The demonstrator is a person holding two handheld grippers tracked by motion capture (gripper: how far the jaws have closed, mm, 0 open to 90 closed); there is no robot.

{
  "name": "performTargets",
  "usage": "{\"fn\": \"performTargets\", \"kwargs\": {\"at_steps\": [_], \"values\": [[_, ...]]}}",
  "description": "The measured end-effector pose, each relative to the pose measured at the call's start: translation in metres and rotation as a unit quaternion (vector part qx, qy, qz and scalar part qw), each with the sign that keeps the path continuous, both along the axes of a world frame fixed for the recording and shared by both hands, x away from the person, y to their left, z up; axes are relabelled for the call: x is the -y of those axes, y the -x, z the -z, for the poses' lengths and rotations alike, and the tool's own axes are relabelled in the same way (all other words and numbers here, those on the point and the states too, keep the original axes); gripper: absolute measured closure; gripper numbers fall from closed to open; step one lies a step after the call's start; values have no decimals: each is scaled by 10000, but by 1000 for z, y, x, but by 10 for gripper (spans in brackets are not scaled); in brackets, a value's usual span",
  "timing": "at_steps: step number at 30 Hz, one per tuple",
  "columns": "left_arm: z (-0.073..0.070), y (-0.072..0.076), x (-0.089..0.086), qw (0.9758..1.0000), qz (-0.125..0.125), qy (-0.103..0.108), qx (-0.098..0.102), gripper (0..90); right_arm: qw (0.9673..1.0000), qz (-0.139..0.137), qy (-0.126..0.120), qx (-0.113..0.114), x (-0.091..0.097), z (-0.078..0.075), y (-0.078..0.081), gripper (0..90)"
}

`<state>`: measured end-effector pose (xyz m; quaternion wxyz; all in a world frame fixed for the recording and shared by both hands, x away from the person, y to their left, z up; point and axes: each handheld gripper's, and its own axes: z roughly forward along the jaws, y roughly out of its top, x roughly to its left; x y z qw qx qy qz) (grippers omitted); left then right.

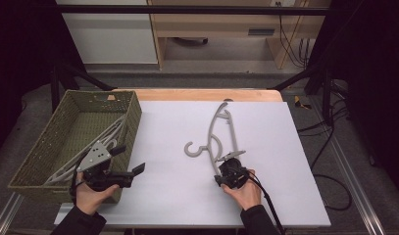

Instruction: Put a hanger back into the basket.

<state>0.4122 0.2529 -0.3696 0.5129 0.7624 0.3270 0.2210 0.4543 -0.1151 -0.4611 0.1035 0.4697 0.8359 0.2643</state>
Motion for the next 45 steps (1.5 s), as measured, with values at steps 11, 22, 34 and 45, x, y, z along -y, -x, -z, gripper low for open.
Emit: {"fn": "performTargets", "kwargs": {"at_steps": [11,22,34,45], "values": [[3,-1,3,10000,28,-71,-52,94,9992,45,394,60,-9,-1,4,782],[3,-1,3,10000,37,-75,-49,94,9991,329,53,-260,-2,-2,-3,828],[3,-1,4,9999,80,-106,-30,95,9960,-92,-771,-443,25,-16,-7,830],[0,1,4,9996,173,-209,20,93,9842,-1203,-1278,-238,42,-50,-2,830]]}}
